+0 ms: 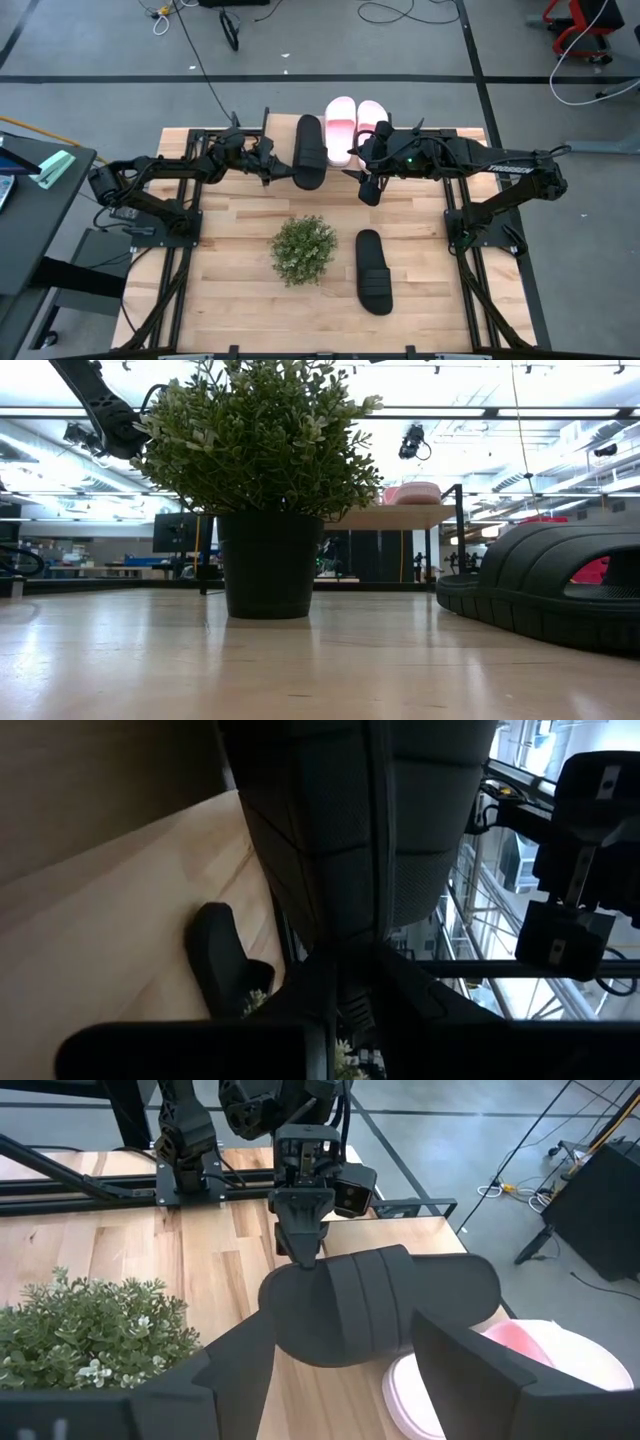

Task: Pick and place slides into the shelf
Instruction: Put the left black slipper on the shelf

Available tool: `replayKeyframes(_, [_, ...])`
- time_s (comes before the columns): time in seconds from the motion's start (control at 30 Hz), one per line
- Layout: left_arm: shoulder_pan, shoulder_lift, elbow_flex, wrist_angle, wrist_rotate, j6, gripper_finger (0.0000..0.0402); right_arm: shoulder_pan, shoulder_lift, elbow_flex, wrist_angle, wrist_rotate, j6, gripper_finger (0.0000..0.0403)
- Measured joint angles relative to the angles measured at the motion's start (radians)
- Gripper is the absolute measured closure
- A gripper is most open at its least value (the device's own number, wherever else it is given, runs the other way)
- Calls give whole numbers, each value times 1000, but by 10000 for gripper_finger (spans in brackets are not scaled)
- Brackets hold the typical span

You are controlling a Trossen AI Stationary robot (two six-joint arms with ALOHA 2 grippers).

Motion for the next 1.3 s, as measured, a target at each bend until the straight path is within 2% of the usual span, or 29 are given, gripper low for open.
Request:
replayKeyframes(0.4, [18, 0, 0, 85, 12, -61, 357, 0, 0, 0, 0, 0, 0, 163])
replayKeyframes(1.1, [20, -1, 3, -1, -32, -39, 357, 0, 0, 0, 0, 0, 0, 163])
replayKeyframes(1.17, [21, -1, 3, -2, -40, -39, 339, 0, 0, 0, 0, 0, 0, 163])
replayKeyframes(1.3, [21, -1, 3, -4, -58, -37, 264, 1, 0, 0, 0, -1, 25, 163])
